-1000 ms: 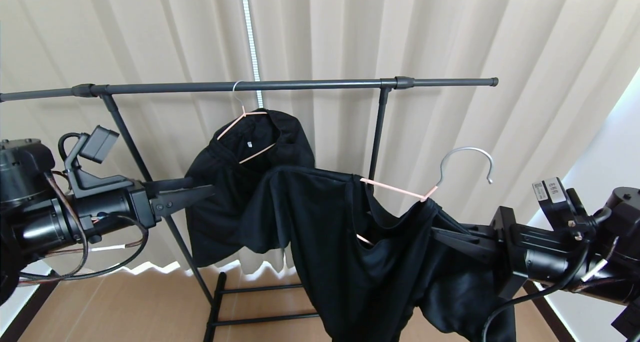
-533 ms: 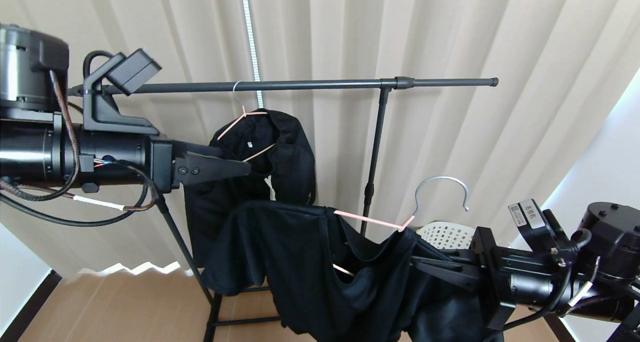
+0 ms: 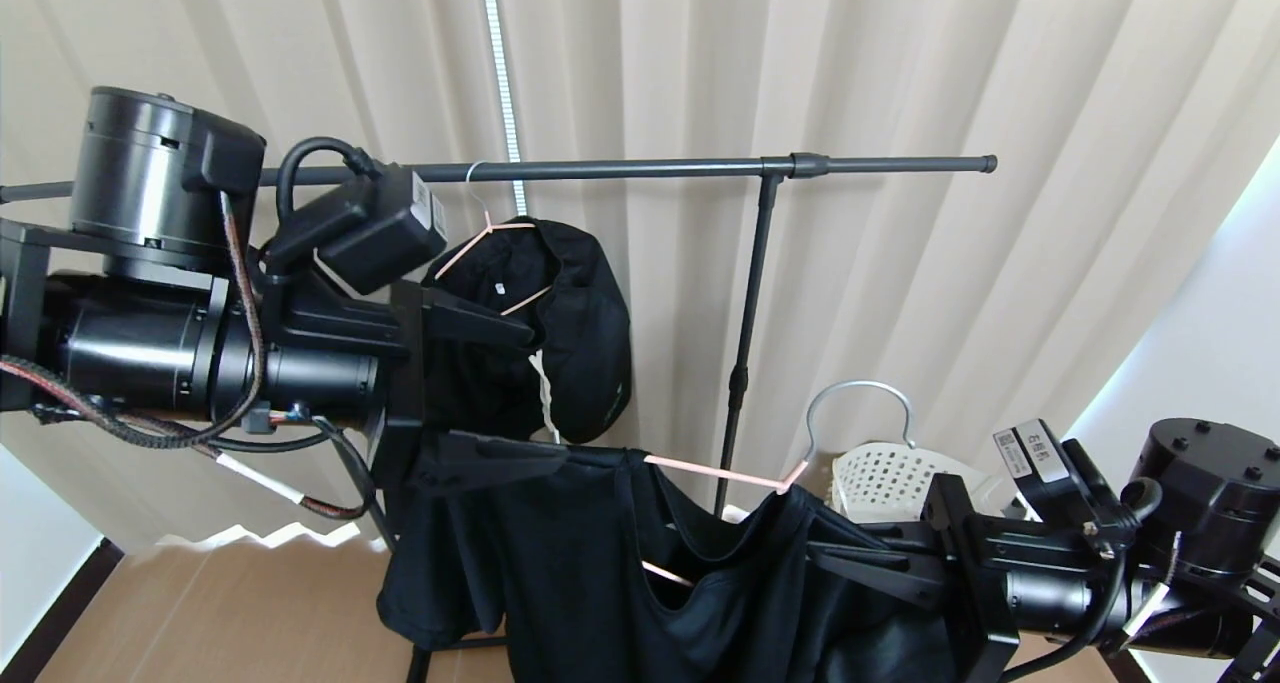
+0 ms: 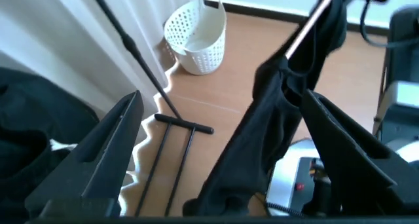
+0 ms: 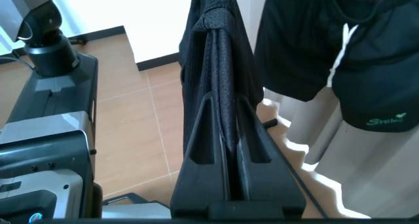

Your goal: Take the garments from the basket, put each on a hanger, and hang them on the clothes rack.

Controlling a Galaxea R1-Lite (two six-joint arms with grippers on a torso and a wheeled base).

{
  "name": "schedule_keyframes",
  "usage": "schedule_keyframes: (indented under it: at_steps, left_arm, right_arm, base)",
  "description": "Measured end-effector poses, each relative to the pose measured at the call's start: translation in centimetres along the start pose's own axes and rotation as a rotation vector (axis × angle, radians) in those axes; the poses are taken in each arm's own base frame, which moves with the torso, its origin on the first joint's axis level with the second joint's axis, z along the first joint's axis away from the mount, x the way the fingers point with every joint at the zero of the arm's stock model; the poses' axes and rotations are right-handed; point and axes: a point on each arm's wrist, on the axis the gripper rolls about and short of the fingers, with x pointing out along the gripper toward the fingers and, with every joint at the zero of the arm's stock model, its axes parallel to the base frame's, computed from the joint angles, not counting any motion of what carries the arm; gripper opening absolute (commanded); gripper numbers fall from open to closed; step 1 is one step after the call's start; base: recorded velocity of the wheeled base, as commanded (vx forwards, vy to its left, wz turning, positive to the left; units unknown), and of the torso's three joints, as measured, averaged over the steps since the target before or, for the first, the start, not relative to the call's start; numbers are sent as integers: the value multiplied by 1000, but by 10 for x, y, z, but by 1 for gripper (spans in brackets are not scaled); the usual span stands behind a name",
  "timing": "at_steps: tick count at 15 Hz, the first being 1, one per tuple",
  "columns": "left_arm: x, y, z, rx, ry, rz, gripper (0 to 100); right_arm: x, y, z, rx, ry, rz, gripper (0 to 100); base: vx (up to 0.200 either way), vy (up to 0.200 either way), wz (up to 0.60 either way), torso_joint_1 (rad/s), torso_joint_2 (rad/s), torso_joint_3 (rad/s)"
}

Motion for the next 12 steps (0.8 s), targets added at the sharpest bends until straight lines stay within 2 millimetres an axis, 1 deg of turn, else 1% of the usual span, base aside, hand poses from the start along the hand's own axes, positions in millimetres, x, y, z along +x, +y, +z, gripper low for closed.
schedule_keyframes:
  at_steps: [3, 4, 7, 12]
  left_arm:
    - [7, -8, -7, 74, 16, -43, 100]
    - [8, -9, -8, 75, 18, -50, 100]
    - [14, -15, -10, 79, -29, -146, 100]
    - [25, -18, -18, 58, -13, -192, 100]
  right_arm:
    - [0, 1, 0, 1, 2, 4, 0]
    - [0, 1, -1, 1, 2, 4, 0]
    - [1, 3, -1, -9, 3, 12, 0]
    - [3, 9, -1, -34, 6, 41, 0]
  base:
    - [0, 0, 0, 0, 0, 0]
    - [0, 0, 0, 0, 0, 0]
    - [0, 0, 0, 0, 0, 0]
    - [0, 0, 0, 0, 0, 0]
